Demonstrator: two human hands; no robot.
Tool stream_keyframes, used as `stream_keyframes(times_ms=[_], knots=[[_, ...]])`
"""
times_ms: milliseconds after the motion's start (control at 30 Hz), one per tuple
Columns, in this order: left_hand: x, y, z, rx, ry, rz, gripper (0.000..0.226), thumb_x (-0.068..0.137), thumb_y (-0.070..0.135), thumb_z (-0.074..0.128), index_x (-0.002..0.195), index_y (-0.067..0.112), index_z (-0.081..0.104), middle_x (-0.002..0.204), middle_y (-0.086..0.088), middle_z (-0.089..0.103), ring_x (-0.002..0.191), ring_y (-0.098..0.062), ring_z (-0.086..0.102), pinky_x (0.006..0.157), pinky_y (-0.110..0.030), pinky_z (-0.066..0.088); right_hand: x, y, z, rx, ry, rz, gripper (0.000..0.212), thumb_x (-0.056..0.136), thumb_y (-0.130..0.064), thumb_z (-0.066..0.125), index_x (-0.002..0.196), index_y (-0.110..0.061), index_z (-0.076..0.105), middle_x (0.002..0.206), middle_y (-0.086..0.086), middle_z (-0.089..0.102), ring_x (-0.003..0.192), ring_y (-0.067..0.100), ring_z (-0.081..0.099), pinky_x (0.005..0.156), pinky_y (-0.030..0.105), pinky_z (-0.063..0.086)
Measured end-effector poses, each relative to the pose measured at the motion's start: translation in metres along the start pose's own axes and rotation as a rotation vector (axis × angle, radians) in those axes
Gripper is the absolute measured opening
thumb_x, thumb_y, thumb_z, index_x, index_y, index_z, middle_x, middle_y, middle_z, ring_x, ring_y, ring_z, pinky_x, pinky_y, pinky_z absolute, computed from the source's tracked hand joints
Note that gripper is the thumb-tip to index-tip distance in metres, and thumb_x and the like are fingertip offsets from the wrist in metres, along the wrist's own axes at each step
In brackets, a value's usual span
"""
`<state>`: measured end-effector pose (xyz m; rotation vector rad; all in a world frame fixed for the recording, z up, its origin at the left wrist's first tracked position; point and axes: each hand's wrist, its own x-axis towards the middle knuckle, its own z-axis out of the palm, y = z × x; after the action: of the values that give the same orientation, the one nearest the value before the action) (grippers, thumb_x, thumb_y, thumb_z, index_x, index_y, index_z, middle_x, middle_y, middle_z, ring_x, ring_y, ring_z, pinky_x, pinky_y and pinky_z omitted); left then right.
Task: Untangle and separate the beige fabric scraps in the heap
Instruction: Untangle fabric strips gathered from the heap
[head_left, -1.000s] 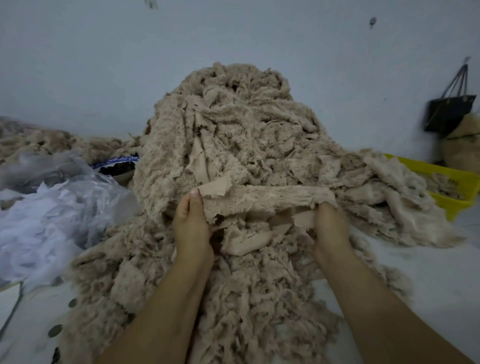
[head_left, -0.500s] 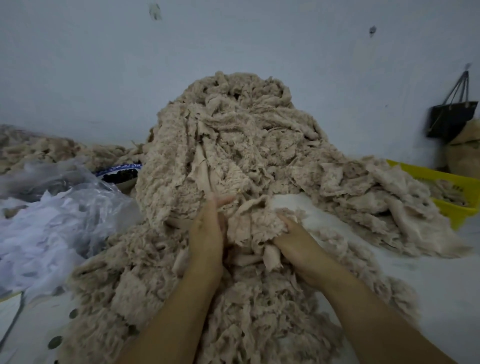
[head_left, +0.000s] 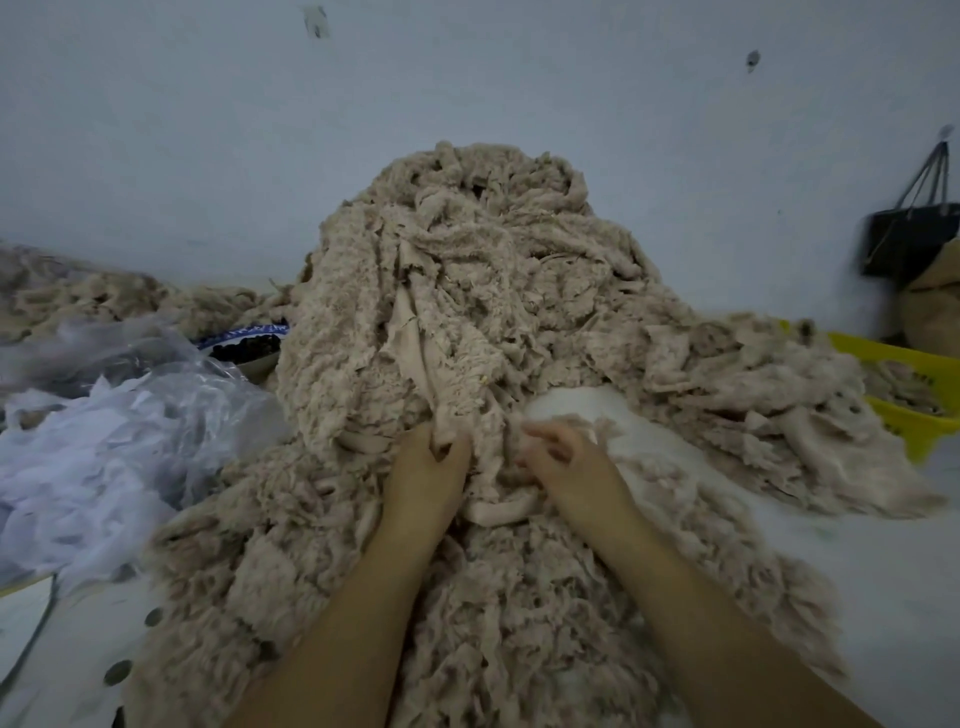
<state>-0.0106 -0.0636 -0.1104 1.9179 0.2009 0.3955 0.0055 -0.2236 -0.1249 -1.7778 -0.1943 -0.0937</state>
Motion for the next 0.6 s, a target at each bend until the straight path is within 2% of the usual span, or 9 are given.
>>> stream_keyframes(times_ms=[33,133,200,300,433,467,500,533,600], knots=[[-0.004,0.003,0.0,-0.009,0.0,0.018,0.013,0.099,0.029,0.057,0.098,0.019,0.065,0.085,0.01,0.065,0.088,-0.019,0.062,0.065,-0.015,0.047,0.0,0.001,0.001,-0.09,-0.047,-0.025,0.013,0.094,-0.043,0.061,0.101,-0.052,0.055,0.098,-0.021,0.068,0.081,-0.017,0.061,0.06,0.001,0.043],[-0.005,0.009,0.001,-0.309,-0.013,-0.065,0.026,0.101,0.033,0.054,0.123,0.024,0.063,0.11,0.005,0.071,0.101,-0.015,0.068,0.083,-0.031,0.057,-0.005,-0.004,0.003,-0.08,-0.182,-0.015,0.018,0.091,-0.05,0.062,0.097,-0.059,0.047,0.091,-0.037,0.061,0.082,-0.026,0.054,0.061,-0.001,0.042],[-0.007,0.013,0.002,-0.58,-0.071,-0.185,0.021,0.101,0.032,0.056,0.119,0.036,0.064,0.113,0.005,0.074,0.097,-0.016,0.072,0.074,-0.034,0.061,-0.007,-0.005,0.006,-0.197,-0.232,-0.048,0.008,0.092,-0.05,0.062,0.089,-0.05,0.054,0.076,-0.037,0.06,0.073,-0.022,0.056,0.058,0.001,0.04],[-0.007,0.015,0.002,-0.792,-0.123,-0.267,0.027,0.104,0.025,0.051,0.129,0.026,0.061,0.107,0.001,0.076,0.092,-0.019,0.075,0.066,-0.032,0.06,-0.008,0.0,0.006,-0.276,-0.176,-0.131,0.037,0.099,-0.036,0.056,0.065,-0.026,0.044,0.051,-0.021,0.047,0.049,-0.005,0.046,0.048,0.012,0.033],[0.001,0.017,-0.007,-1.126,-0.01,-0.323,0.031,0.104,0.008,0.038,0.128,0.01,0.058,0.075,-0.002,0.072,0.058,-0.014,0.068,0.051,-0.022,0.053,-0.007,-0.008,-0.004,-0.111,-0.087,-0.124,0.031,0.1,-0.047,0.049,0.074,-0.031,0.044,0.059,-0.027,0.043,0.057,-0.008,0.044,0.053,0.009,0.034],[0.004,0.017,-0.012,-1.229,0.031,-0.326,0.032,0.104,0.007,0.036,0.129,0.011,0.057,0.078,-0.001,0.071,0.054,-0.013,0.066,0.048,-0.02,0.05,-0.008,-0.011,-0.007,-0.029,-0.069,-0.094,0.024,0.097,-0.056,0.048,0.086,-0.036,0.055,0.071,-0.038,0.05,0.072,-0.016,0.05,0.061,0.004,0.035],[0.006,0.016,-0.018,-1.334,0.053,-0.32,0.033,0.105,0.009,0.036,0.13,0.013,0.057,0.088,-0.001,0.072,0.057,-0.012,0.068,0.05,-0.019,0.051,-0.007,-0.01,-0.01,0.055,-0.04,-0.053,0.034,0.092,-0.067,0.047,0.102,-0.037,0.061,0.092,-0.041,0.056,0.093,-0.014,0.055,0.074,0.007,0.04],[0.009,0.015,-0.023,-1.431,0.068,-0.31,0.032,0.107,0.015,0.038,0.131,0.014,0.058,0.102,-0.002,0.071,0.064,-0.013,0.072,0.053,-0.02,0.054,-0.007,-0.012,-0.012,0.174,0.007,-0.005,0.049,0.087,-0.074,0.047,0.11,-0.034,0.064,0.106,-0.031,0.064,0.107,-0.003,0.059,0.085,0.017,0.046],[0.014,0.011,-0.032,-1.565,0.117,-0.279,0.034,0.108,0.031,0.038,0.131,0.016,0.058,0.118,-0.005,0.069,0.087,-0.017,0.075,0.068,-0.025,0.059,-0.003,-0.015,-0.018,0.436,0.133,0.094,0.055,0.089,-0.07,0.051,0.117,-0.025,0.068,0.109,-0.007,0.074,0.107,0.018,0.068,0.096,0.041,0.053]])
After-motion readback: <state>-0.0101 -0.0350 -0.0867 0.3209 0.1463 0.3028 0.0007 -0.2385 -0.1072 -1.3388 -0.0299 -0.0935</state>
